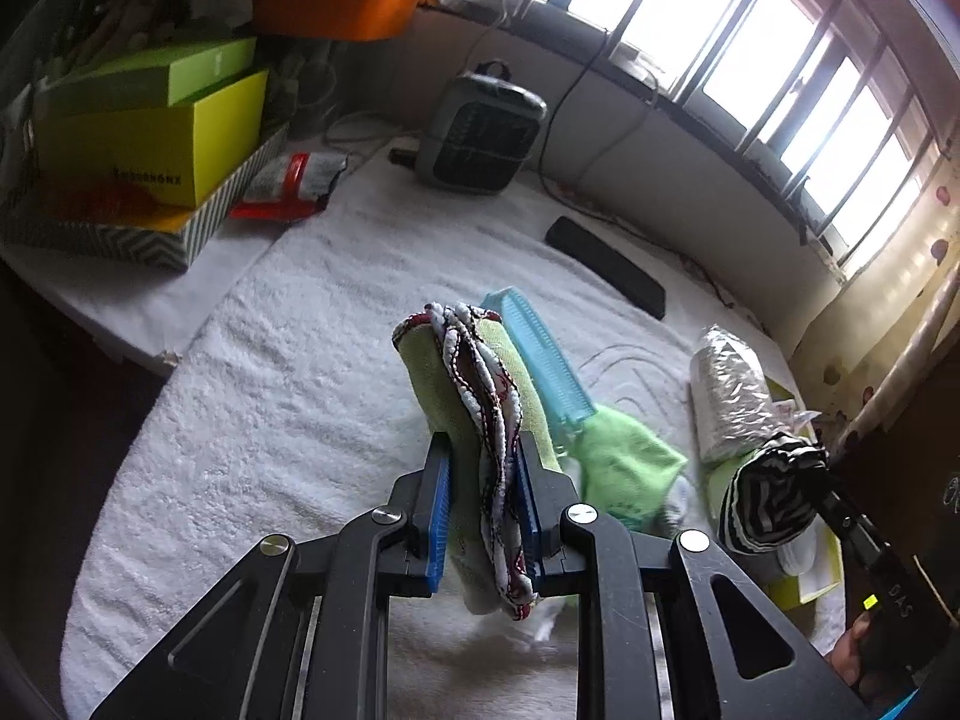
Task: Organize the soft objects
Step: 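Carry the green towel and striped sock over the yellow-rimmed box with both tools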
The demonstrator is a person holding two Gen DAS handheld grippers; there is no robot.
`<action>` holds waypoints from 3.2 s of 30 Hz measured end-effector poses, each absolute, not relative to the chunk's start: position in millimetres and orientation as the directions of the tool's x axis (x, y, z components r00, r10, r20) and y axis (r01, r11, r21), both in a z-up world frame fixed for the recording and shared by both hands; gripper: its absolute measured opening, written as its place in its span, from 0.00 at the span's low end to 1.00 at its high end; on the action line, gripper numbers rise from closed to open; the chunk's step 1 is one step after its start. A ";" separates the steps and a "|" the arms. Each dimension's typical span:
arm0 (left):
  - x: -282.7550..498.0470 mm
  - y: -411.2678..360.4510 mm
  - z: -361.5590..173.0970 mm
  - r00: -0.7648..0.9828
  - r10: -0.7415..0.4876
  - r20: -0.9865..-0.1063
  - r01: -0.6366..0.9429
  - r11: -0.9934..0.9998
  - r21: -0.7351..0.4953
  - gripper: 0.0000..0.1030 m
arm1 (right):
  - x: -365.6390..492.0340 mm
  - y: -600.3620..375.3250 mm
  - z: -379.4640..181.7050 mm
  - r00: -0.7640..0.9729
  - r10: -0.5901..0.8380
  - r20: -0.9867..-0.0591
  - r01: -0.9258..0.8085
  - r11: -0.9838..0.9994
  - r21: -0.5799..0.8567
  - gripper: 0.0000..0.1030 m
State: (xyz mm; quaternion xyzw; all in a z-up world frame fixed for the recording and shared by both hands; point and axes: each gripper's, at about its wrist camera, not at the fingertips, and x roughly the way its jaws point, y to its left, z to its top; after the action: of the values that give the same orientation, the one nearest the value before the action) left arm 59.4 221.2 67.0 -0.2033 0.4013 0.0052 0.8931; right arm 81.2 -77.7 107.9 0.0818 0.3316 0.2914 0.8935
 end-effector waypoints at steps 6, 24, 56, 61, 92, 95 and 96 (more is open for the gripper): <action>55.1 213.8 83.8 0.703 -0.166 -0.692 -0.141 0.921 -0.364 0.18 | 76.6 -88.7 118.8 0.638 0.561 -0.527 -0.454 0.827 0.332 0.06; 75.5 153.6 108.1 0.704 -0.281 -0.653 0.011 0.923 -0.386 0.18 | 71.9 -143.7 135.8 0.723 0.464 -0.512 -0.350 0.885 0.308 0.06; 118.7 -2.1 110.4 0.545 -0.548 -0.635 0.323 0.836 -0.444 0.18 | 61.1 -272.1 110.5 0.772 0.210 -0.600 -0.048 0.960 0.275 0.06; 119.9 -24.5 104.0 0.504 -0.572 -0.648 0.353 0.821 -0.450 0.18 | 62.9 -283.2 101.6 0.761 0.187 -0.621 -0.017 0.963 0.269 0.06; 112.5 -117.2 58.4 0.374 -0.537 -0.756 0.475 0.811 -0.341 0.19 | 70.9 -297.3 71.5 0.720 0.109 -0.686 0.038 0.980 0.196 0.07; 111.6 -119.4 57.8 0.381 -0.524 -0.761 0.482 0.816 -0.320 0.20 | 71.3 -297.1 70.3 0.717 0.108 -0.689 0.037 0.981 0.192 0.07; 112.1 -119.6 57.1 0.377 -0.526 -0.763 0.481 0.815 -0.325 0.20 | 71.5 -297.3 69.7 0.715 0.110 -0.690 0.037 0.980 0.195 0.07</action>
State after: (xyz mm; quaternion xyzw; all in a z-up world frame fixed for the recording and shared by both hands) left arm 112.1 -119.6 57.1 -0.0242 0.4686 -0.3034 0.8293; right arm 71.5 -297.3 69.7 0.0977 0.3767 0.0199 0.9209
